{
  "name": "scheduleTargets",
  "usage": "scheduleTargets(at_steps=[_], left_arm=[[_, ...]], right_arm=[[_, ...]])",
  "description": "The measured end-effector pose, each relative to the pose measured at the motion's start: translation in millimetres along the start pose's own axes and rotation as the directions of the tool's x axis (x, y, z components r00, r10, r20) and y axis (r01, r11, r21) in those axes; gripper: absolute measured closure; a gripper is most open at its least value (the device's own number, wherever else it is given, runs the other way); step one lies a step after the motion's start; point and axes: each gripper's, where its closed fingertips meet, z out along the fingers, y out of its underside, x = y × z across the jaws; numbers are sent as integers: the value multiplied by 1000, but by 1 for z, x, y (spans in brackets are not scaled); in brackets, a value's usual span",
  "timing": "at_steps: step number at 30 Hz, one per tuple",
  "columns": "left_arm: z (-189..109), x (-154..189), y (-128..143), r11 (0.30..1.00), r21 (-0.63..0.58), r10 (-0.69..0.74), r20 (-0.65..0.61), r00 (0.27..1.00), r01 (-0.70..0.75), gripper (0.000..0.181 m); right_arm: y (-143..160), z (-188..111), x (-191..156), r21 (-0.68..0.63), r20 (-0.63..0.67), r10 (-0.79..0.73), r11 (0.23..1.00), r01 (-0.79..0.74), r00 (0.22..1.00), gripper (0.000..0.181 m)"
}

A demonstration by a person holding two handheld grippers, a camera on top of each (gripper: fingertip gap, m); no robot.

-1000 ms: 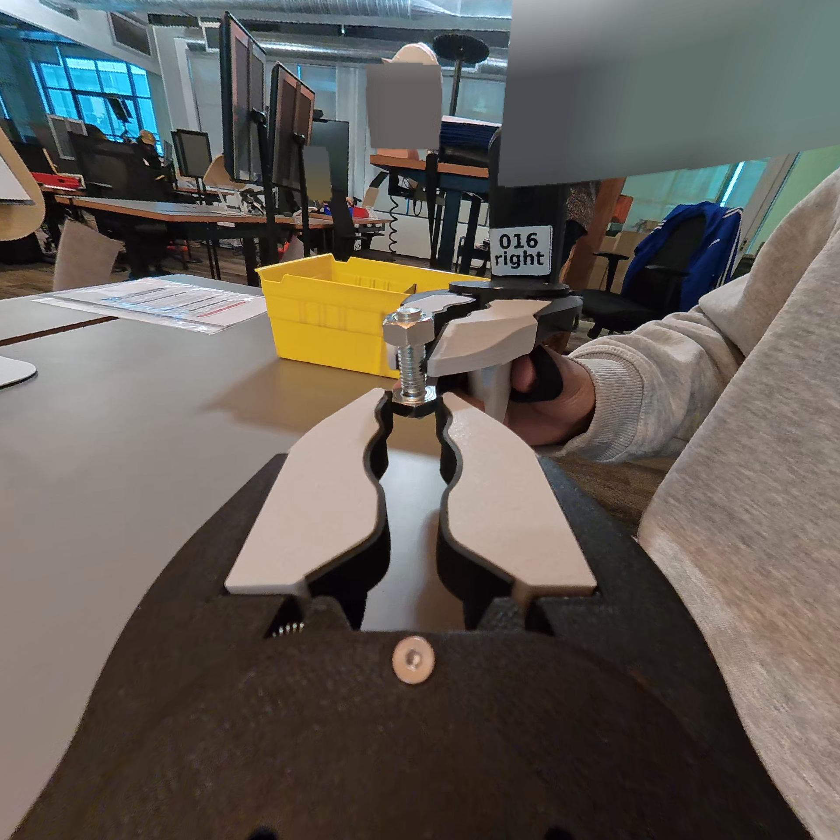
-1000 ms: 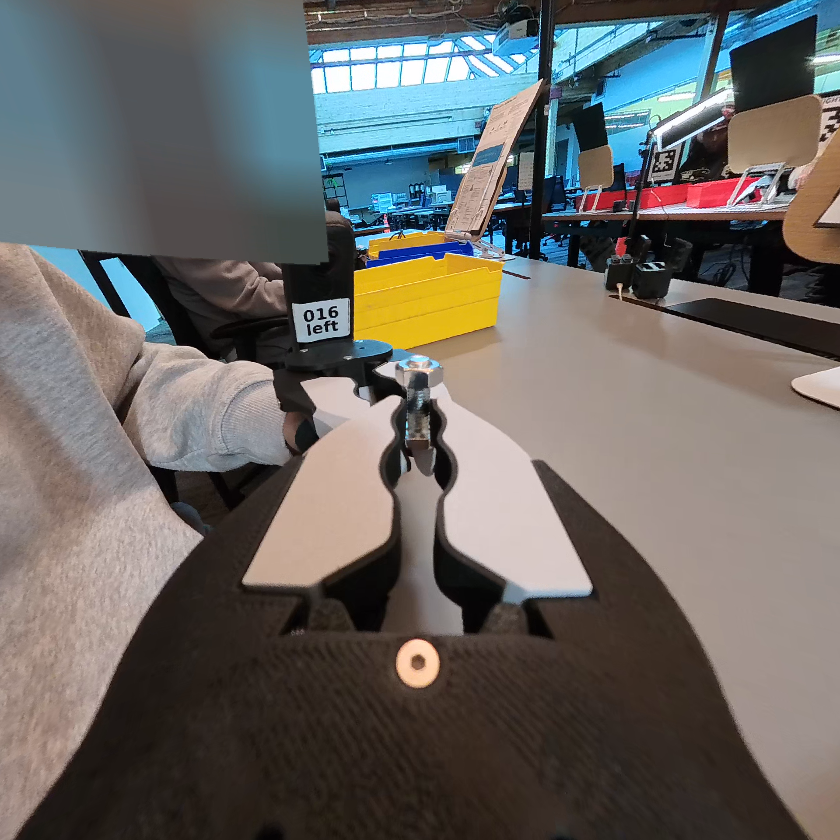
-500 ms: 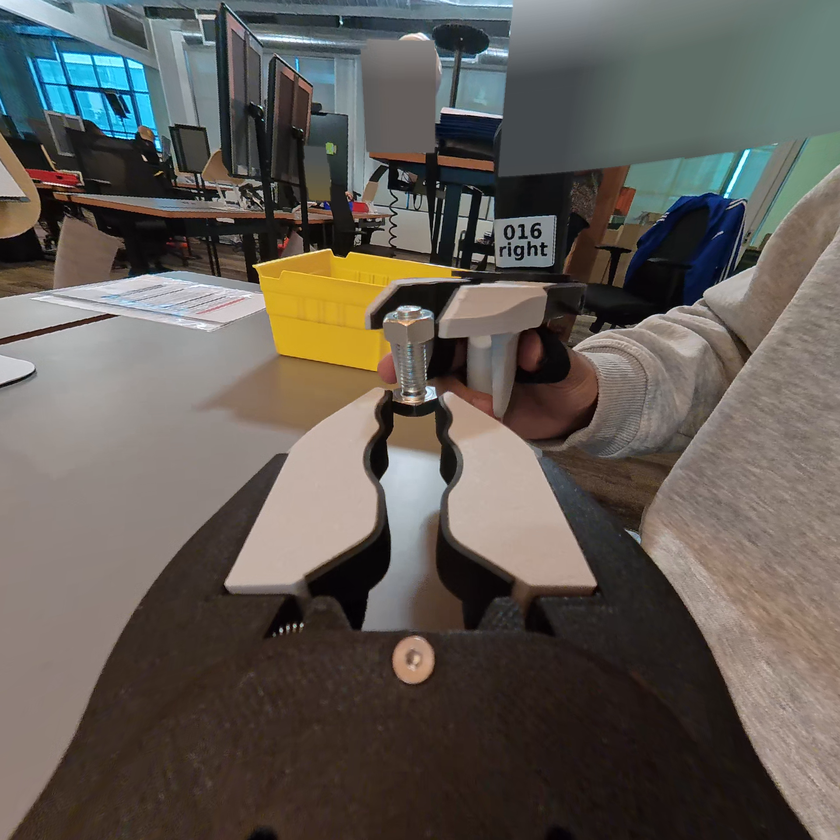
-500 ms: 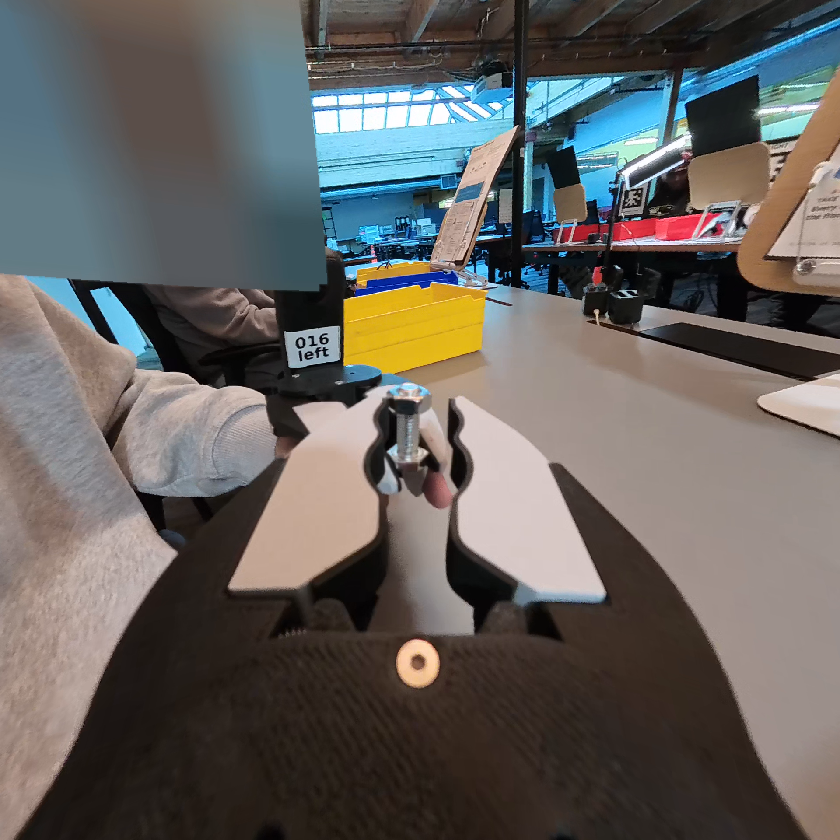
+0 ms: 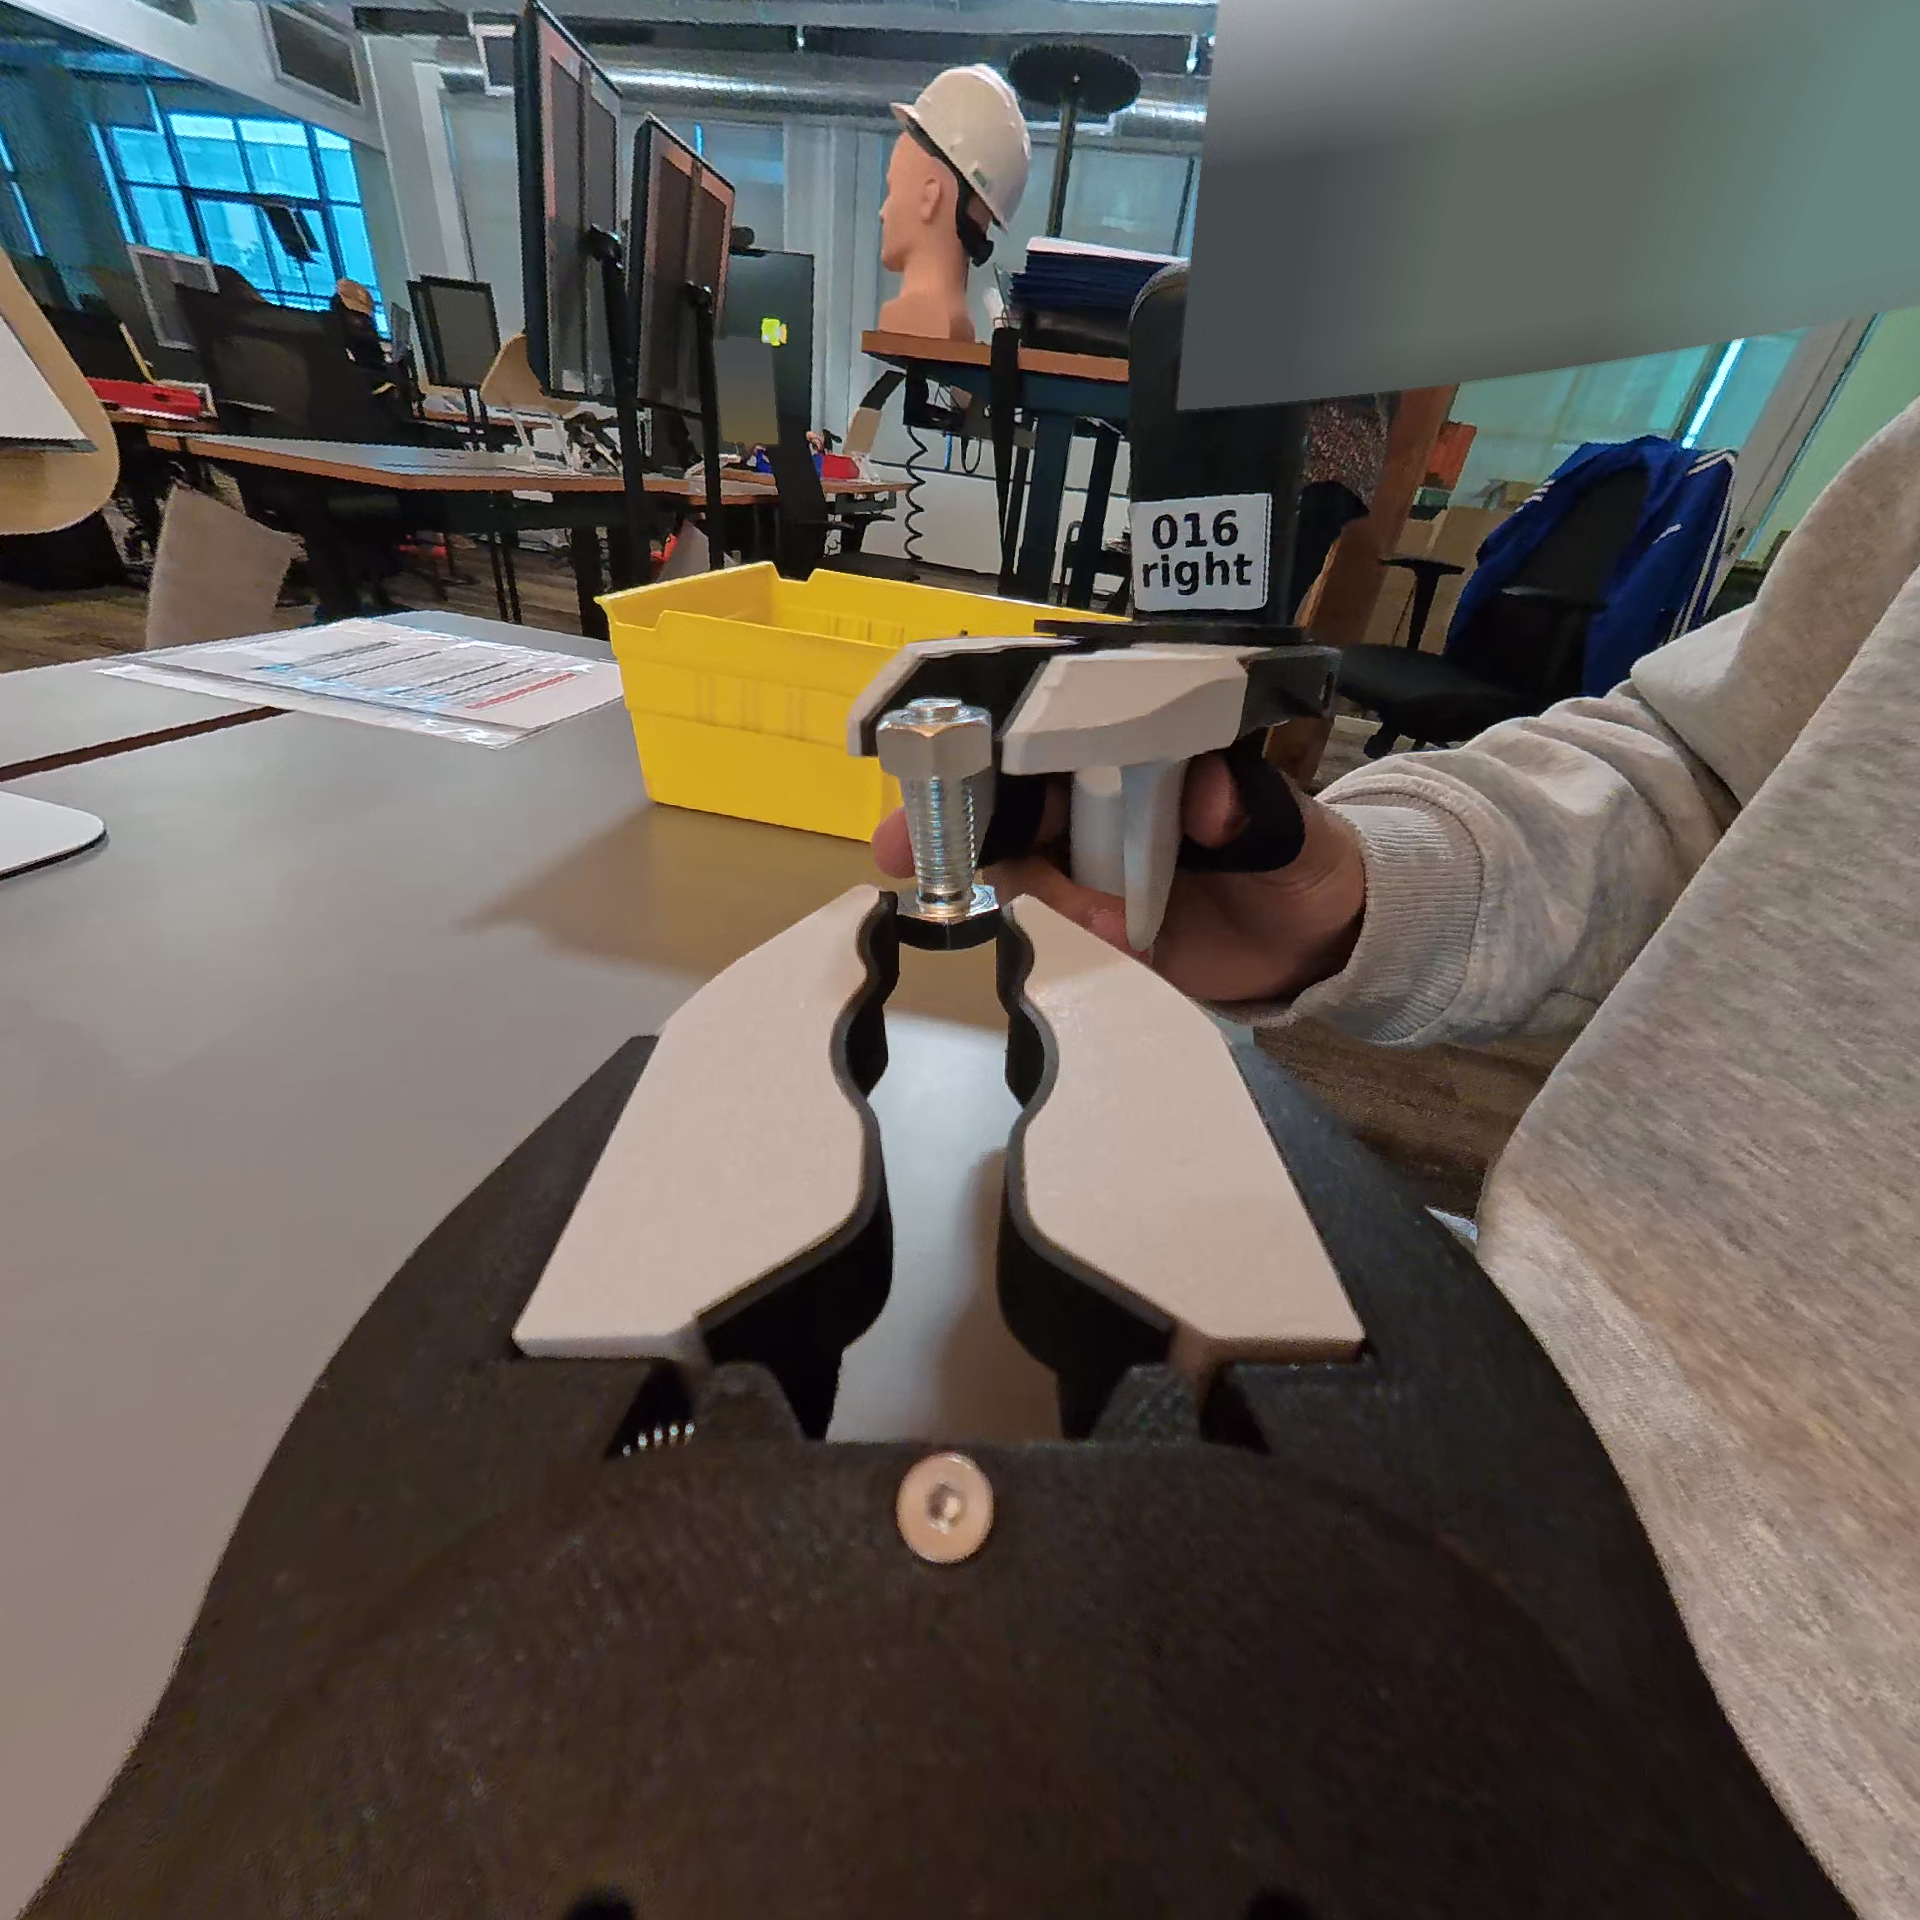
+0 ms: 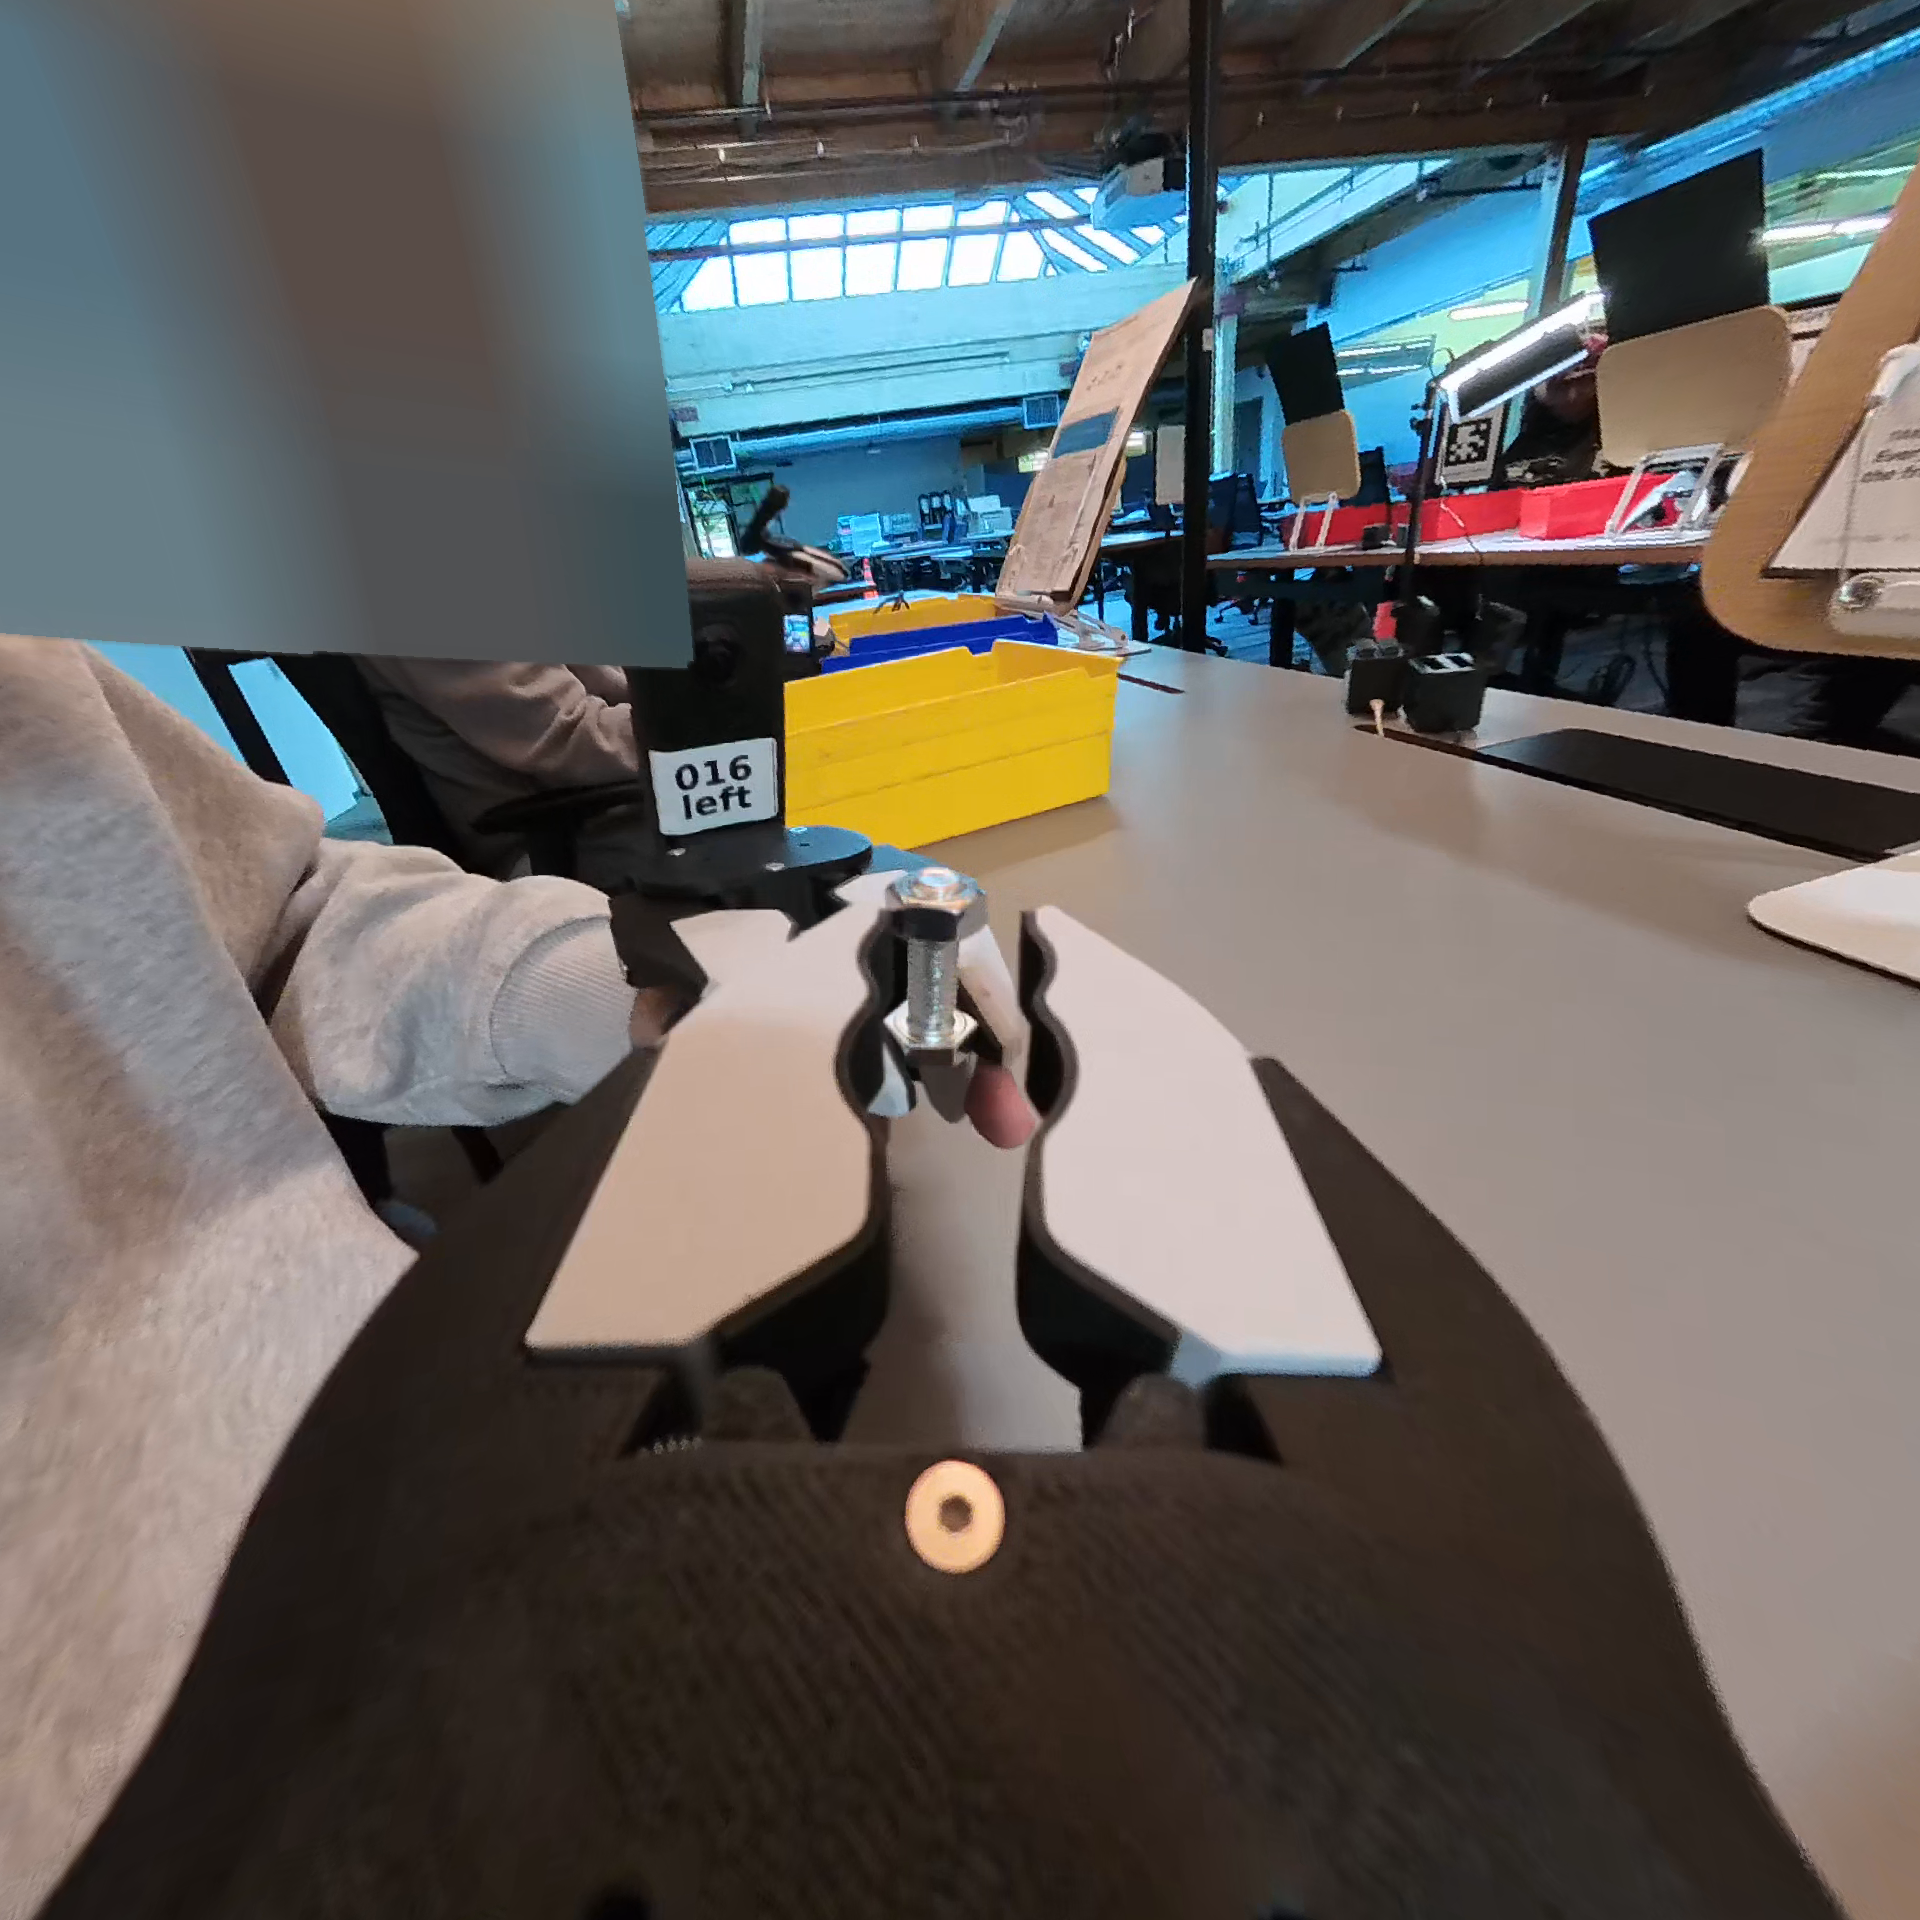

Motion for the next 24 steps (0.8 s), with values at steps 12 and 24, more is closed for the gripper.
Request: scheduleTargets(at_steps=[12,24], left_arm=[[-1,-2,-1,1000,8,-14,4,1000,14,162],[-2,-4,-1,1000,11,-21,9,1000,21,162]], right_arm=[[-2,-2,7,27,-41,6,1000,-5,999,147],[-6,-6,12,60,-46,37,998,-34,998,144]])
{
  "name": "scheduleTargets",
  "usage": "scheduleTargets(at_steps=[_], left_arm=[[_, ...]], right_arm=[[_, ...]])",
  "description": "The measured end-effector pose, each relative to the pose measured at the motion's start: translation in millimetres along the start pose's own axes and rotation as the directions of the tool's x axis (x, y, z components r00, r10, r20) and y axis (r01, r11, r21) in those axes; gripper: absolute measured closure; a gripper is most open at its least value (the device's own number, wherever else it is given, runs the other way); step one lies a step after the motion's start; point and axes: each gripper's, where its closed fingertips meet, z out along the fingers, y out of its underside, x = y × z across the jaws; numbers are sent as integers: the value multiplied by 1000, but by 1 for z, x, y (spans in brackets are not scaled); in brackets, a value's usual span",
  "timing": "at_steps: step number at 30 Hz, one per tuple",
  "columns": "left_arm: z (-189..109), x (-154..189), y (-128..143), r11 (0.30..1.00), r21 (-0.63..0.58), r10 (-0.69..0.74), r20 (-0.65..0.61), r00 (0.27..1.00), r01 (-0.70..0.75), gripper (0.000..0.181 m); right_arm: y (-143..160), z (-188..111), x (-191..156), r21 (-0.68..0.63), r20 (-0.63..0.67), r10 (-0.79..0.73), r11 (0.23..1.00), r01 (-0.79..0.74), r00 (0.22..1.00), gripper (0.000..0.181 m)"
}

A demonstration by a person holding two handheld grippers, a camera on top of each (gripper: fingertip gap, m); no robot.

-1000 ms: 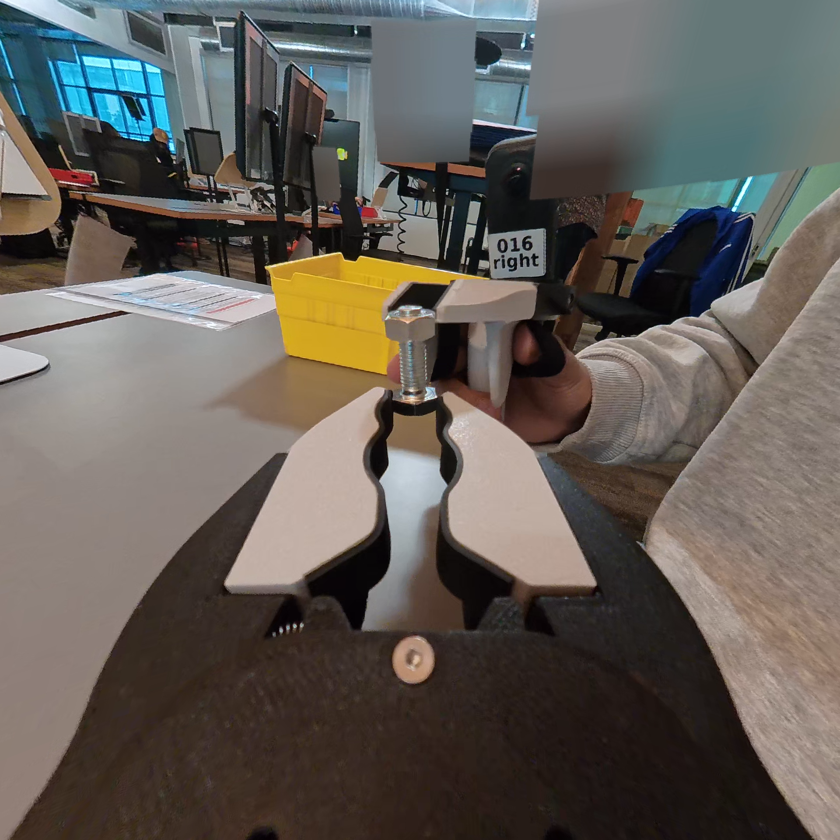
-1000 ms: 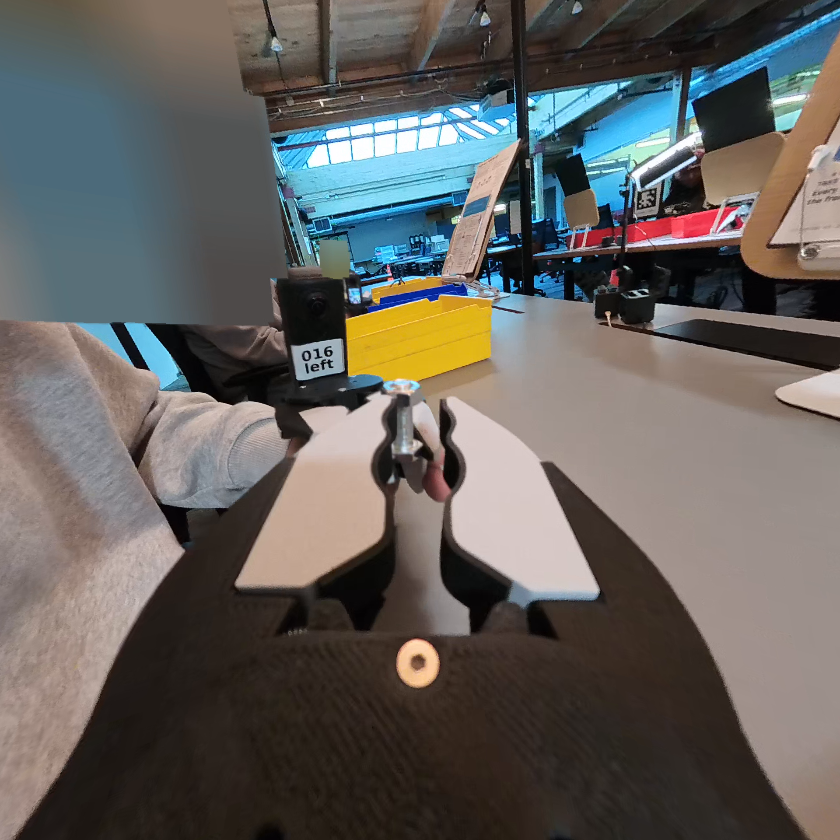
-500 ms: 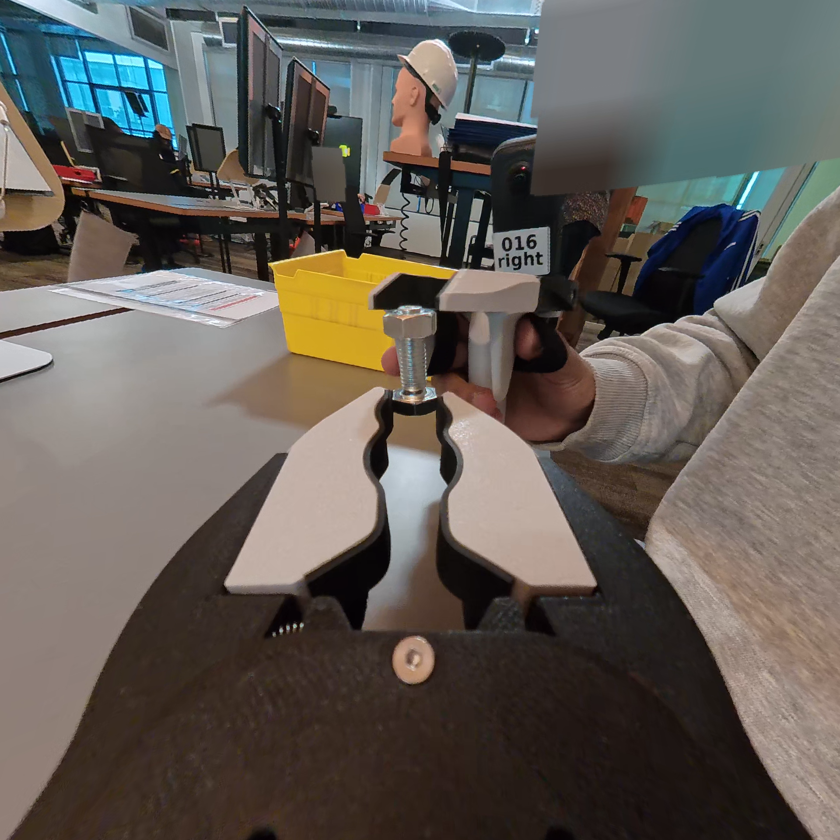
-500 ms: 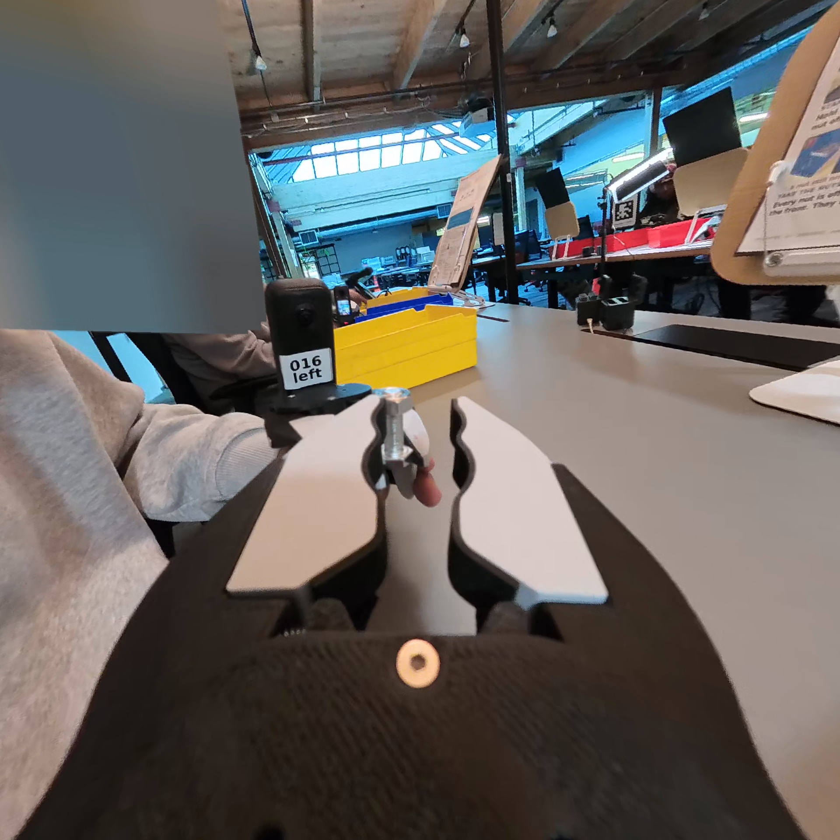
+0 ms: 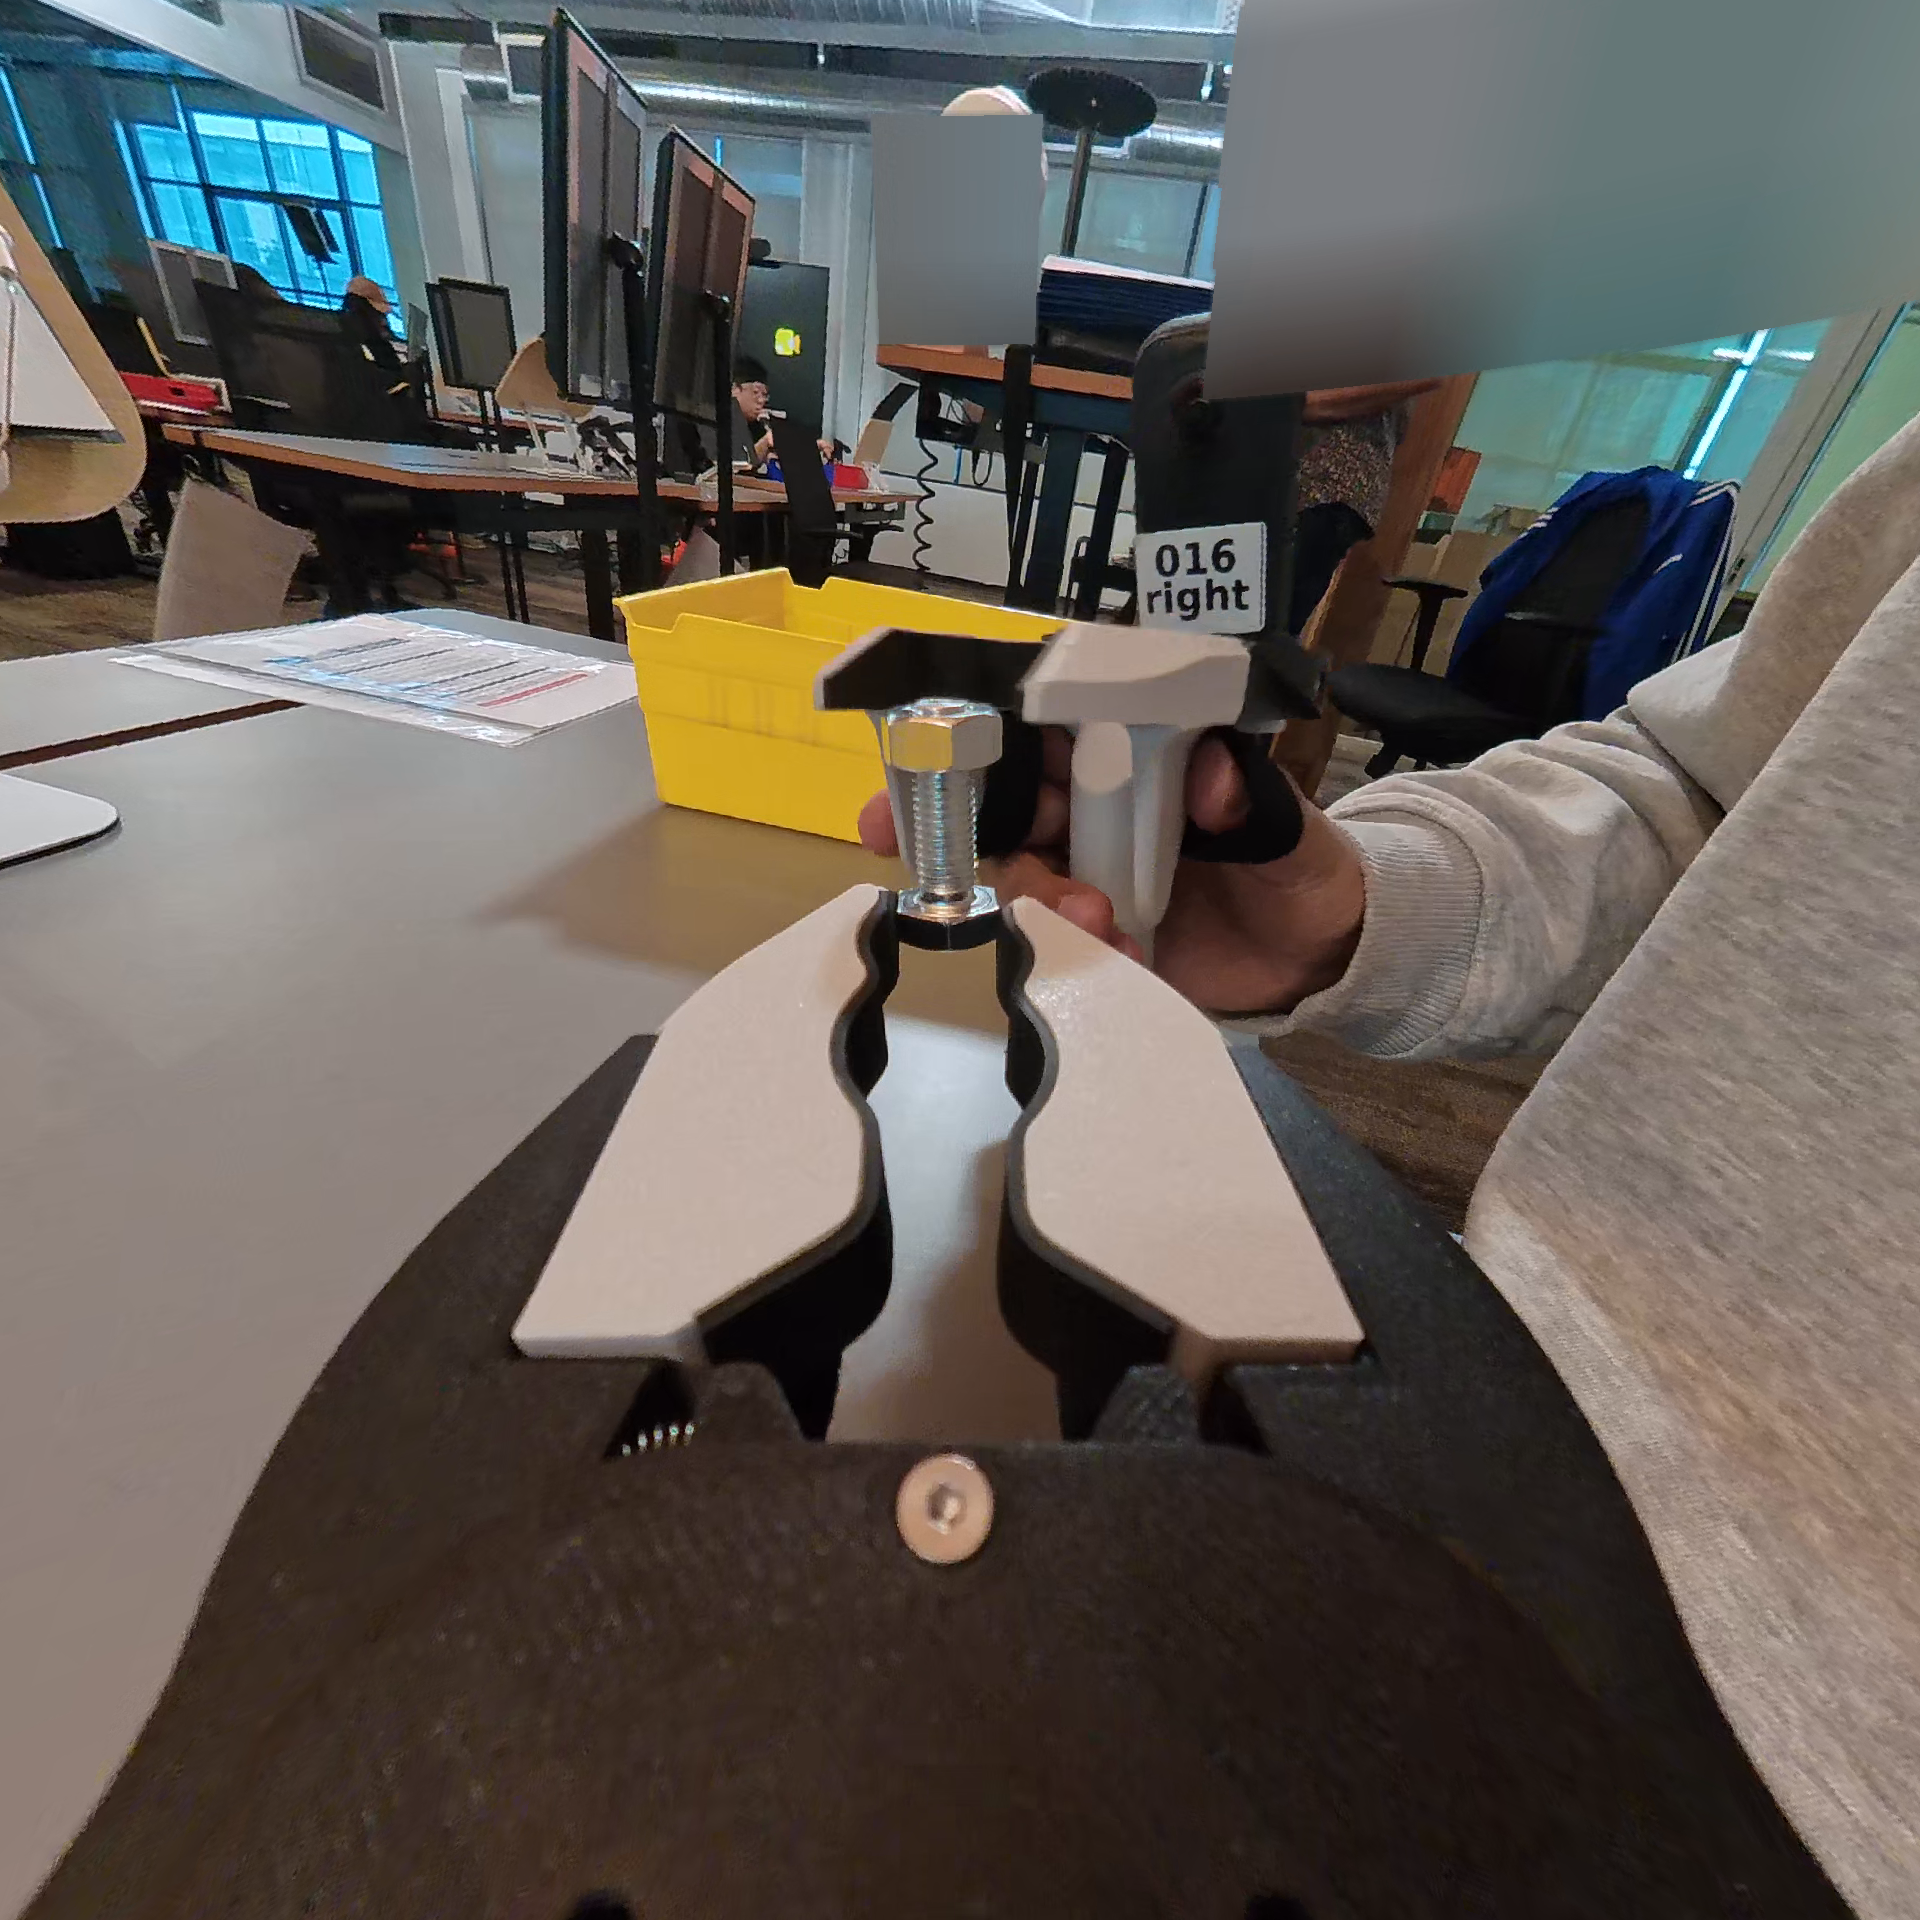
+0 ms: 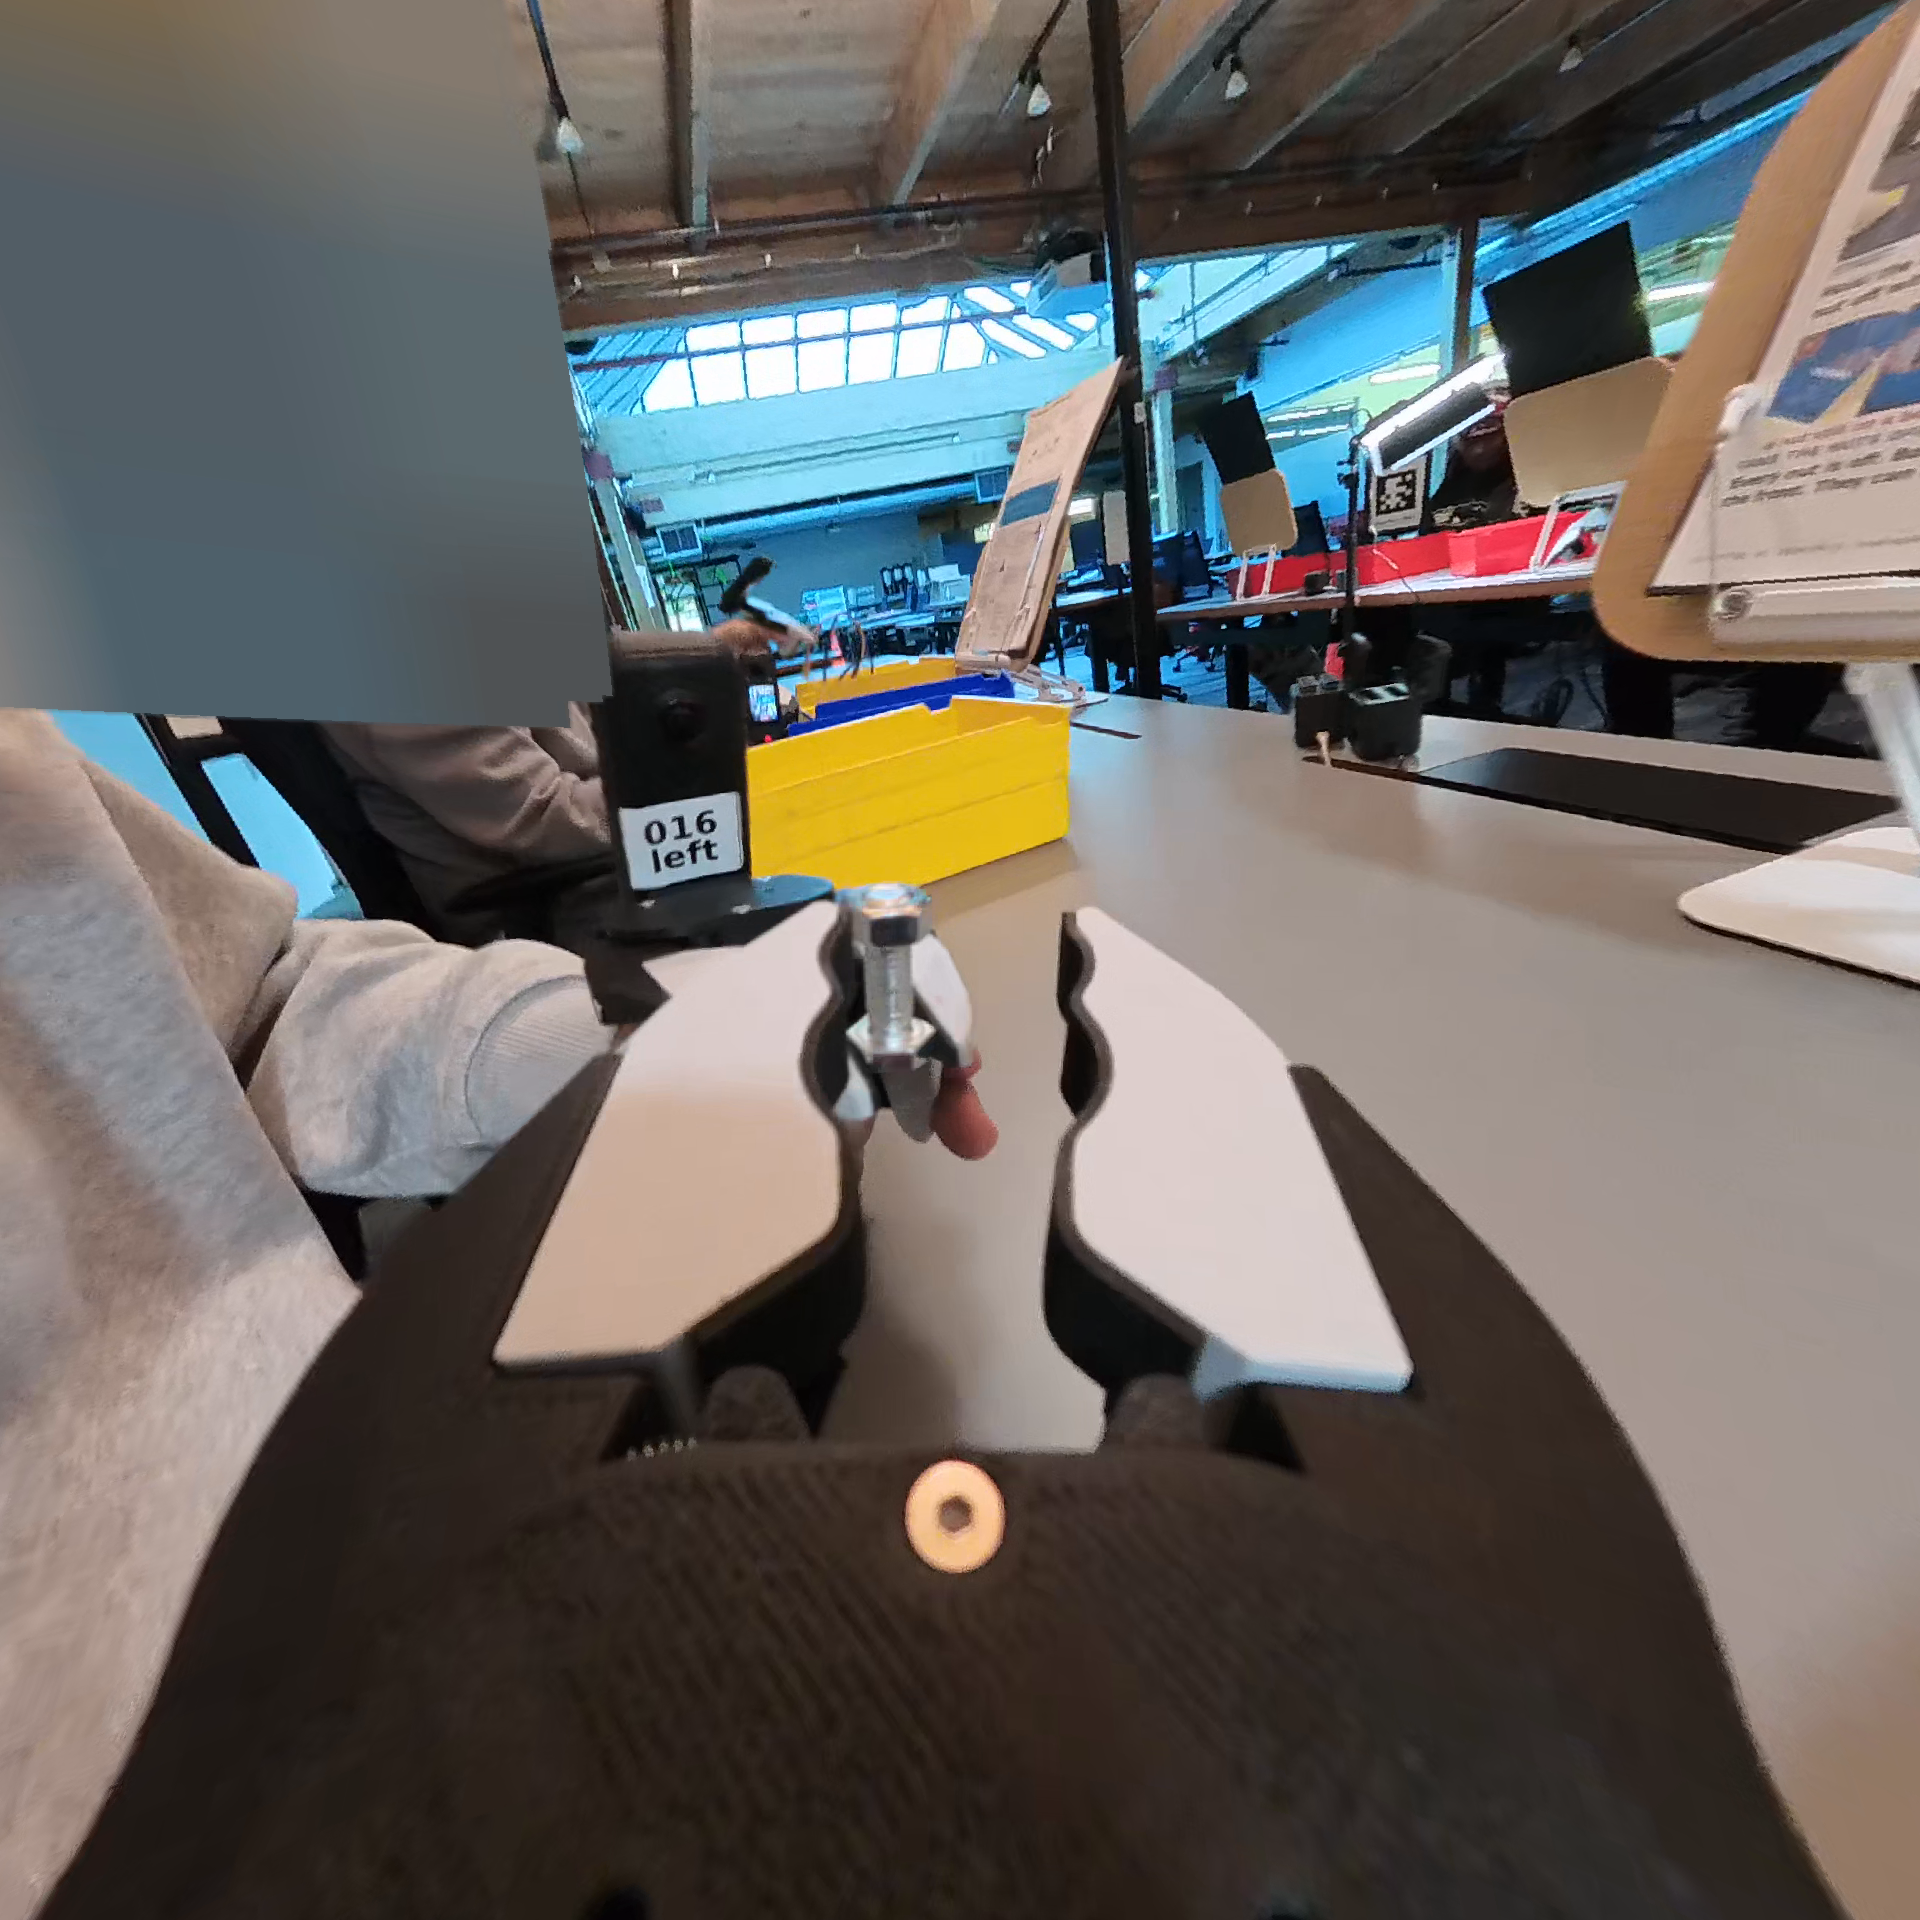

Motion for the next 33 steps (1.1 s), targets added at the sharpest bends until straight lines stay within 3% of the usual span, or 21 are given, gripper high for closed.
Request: scheduleTargets(at_steps=[9,15,21,29,33], left_arm=[[0,2,0,1000,-3,9,-3,1000,-9,162],[-1,2,0,1000,-2,8,-4,1000,-8,162],[-1,0,0,1000,1,1,3,1000,-1,162],[-1,1,0,1000,-2,6,-1,1000,-6,162],[-1,2,0,1000,0,5,-2,1000,-5,162]], right_arm=[[1,-5,13,-3,-55,33,999,-33,998,150],[4,3,-7,-33,5,-50,998,50,999,145],[-2,-5,9,-6,-77,-27,1000,26,997,157],[2,3,-10,-34,-8,-86,996,86,996,155],[2,-2,4,-35,-80,-68,997,65,994,163]])
